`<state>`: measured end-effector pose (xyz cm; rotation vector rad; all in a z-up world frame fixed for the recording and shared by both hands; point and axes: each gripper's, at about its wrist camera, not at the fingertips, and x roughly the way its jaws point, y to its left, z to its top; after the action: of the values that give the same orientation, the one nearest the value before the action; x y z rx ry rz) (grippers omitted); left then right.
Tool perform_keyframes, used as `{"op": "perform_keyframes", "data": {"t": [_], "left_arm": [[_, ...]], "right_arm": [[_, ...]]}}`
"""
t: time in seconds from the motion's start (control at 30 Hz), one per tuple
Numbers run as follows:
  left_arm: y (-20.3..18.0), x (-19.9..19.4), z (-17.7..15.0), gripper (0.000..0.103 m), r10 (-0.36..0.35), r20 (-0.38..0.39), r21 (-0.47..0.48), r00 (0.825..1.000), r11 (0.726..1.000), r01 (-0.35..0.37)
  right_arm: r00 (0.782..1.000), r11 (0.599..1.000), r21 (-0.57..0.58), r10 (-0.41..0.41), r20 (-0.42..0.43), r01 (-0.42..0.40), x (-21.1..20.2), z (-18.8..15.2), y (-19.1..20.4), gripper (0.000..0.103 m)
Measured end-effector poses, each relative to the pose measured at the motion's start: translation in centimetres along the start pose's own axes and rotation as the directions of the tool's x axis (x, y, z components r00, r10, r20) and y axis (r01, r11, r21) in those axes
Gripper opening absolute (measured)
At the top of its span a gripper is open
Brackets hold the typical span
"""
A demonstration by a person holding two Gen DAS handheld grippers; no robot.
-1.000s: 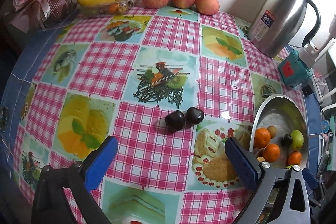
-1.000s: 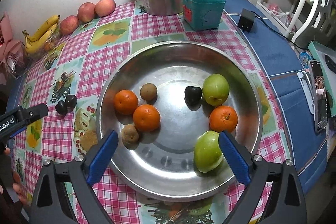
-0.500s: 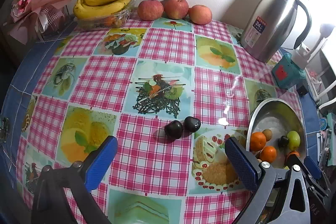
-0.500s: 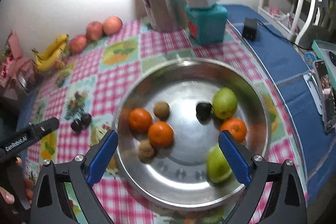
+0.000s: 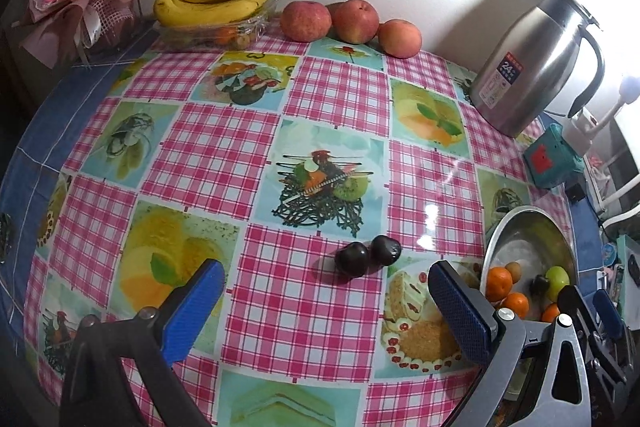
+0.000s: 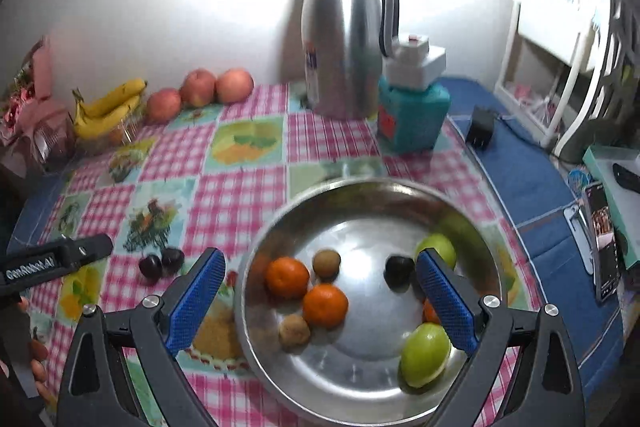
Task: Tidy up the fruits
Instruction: 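Withdraw both open tools from the pan toward the two dark plums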
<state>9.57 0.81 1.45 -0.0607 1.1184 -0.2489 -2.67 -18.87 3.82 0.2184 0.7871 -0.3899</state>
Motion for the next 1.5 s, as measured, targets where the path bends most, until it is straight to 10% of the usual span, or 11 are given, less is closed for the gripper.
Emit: {"op": "perform_keyframes", "data": {"t": [1.5], "left_arm": [[6.5, 2.8, 2.3, 0.103, -0.026, 0.053, -0.135, 0.998, 0.99, 0.033]], "right_arm": [[0.959, 0.967, 0.026, 0.254, -0.124, -0.253, 5.1, 1.6, 8.1, 0.095]]}}
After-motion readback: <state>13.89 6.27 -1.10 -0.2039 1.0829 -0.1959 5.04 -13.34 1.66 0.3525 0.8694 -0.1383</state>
